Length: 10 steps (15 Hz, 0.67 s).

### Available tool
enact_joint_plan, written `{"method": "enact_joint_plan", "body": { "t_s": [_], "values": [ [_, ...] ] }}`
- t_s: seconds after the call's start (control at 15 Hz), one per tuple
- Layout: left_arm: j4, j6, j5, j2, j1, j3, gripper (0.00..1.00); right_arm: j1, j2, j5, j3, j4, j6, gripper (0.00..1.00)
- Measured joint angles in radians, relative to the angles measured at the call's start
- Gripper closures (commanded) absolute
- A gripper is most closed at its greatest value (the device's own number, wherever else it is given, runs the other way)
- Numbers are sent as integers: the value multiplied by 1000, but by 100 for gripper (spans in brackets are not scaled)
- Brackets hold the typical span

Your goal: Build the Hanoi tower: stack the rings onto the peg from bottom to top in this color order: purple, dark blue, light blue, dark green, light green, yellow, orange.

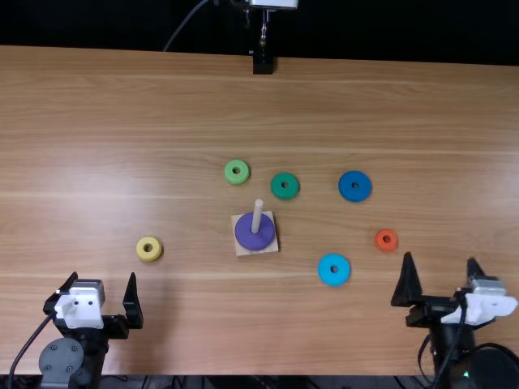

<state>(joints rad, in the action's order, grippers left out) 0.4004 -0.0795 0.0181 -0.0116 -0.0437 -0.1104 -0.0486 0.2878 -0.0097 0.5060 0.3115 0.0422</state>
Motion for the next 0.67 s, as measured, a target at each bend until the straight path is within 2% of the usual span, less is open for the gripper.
{"method": "enact_joint_plan", "body": {
  "t_s": [0.2,0.47,0.67],
  "values": [
    [0,-1,0,0,0,0,0,29,176,2,159,48,-2,0],
    [0,-1,1,0,0,0,0,75,592,2,450,47,-3,0],
    [0,-1,0,0,0,0,0,117,775,2,556,205,-3,0]
  ]
}}
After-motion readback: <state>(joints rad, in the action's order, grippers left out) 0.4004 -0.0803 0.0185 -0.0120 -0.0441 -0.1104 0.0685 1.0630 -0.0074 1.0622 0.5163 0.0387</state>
